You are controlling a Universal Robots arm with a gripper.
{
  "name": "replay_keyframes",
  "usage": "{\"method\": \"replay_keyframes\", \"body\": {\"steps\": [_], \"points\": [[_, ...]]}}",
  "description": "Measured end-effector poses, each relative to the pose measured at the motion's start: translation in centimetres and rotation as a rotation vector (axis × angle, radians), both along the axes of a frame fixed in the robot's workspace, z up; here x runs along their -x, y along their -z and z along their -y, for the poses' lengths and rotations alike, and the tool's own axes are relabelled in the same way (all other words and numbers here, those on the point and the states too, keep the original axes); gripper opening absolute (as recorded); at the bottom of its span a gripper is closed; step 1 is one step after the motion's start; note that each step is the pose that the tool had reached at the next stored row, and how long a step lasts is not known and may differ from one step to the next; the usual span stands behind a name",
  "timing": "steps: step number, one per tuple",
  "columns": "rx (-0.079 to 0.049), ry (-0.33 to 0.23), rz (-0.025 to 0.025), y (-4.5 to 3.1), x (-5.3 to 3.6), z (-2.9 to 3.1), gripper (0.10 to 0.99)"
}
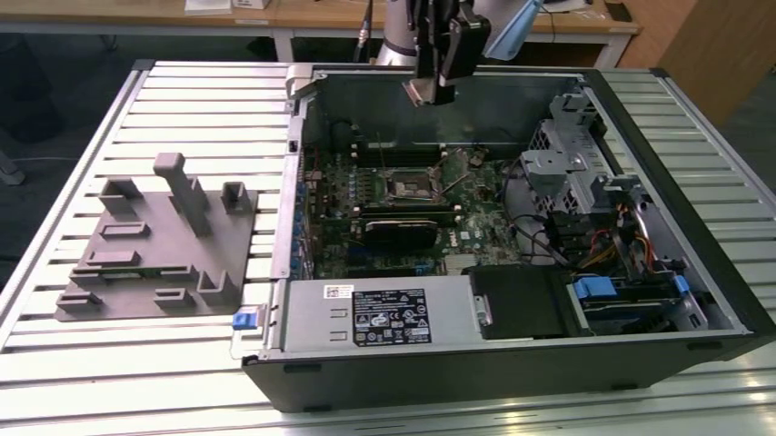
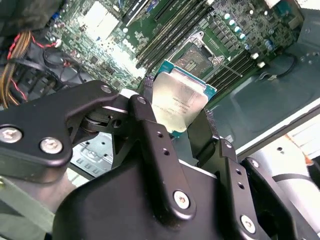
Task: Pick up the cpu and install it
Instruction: 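Place the cpu into insertion slot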
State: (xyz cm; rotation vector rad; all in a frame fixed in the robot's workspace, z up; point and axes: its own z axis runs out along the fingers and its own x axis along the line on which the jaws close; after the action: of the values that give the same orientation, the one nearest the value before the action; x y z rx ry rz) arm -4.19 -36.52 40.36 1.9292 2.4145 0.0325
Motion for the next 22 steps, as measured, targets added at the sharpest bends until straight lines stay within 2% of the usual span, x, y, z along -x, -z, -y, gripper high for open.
{"method": "replay_keyframes", "body": {"steps": [9,19,22], "points": [[0.0,0.117,0.0,0.04,0.0,-0.01,0.529],[0.0,0.284,0.0,0.33,0.0,-0.01,0.529],[0.0,0.292,0.0001,0.47,0.0,-0.03,0.529]]}}
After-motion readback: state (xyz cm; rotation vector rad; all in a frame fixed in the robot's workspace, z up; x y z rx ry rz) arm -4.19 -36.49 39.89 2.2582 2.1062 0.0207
